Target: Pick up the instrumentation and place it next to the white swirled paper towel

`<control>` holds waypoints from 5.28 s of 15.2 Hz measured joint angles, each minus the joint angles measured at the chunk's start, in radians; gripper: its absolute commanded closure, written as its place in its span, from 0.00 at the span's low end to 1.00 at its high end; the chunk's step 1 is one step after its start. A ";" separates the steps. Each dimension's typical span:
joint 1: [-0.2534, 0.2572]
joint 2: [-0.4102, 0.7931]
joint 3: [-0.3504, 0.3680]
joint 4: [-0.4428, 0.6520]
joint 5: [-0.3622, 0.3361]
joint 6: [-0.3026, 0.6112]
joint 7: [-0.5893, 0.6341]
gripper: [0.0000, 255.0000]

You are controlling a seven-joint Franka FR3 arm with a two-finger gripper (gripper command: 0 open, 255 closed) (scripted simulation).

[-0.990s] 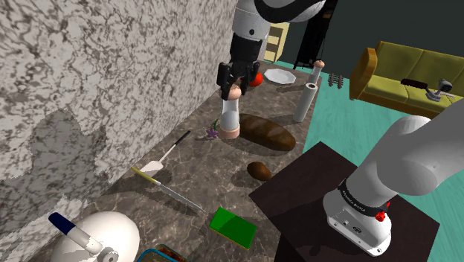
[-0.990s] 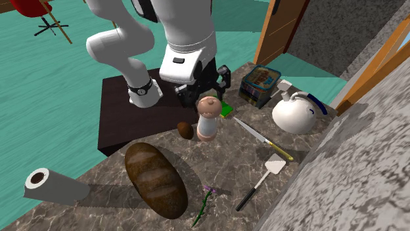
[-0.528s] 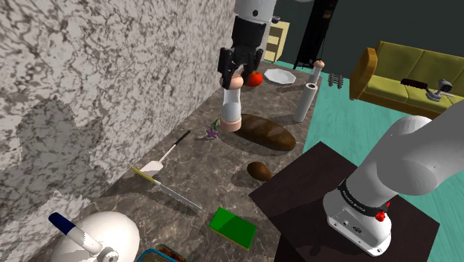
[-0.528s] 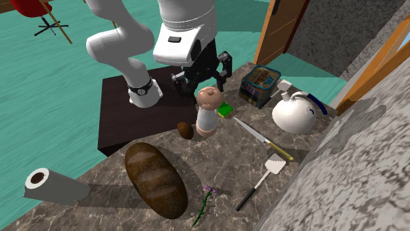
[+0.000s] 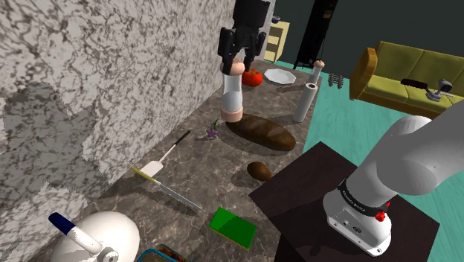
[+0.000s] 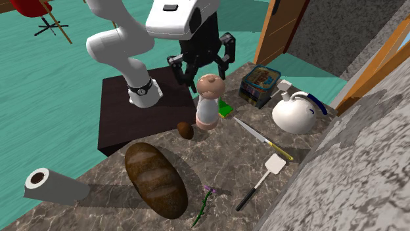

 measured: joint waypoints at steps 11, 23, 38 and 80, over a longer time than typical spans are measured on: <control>-0.053 -0.016 -0.111 0.049 -0.032 -0.094 -0.135 1.00; -0.158 0.063 -0.312 0.123 -0.094 -0.138 -0.421 1.00; -0.299 0.373 -0.534 0.477 -0.078 -0.242 -0.777 1.00; -0.359 0.566 -0.576 0.233 -0.002 0.157 -0.972 1.00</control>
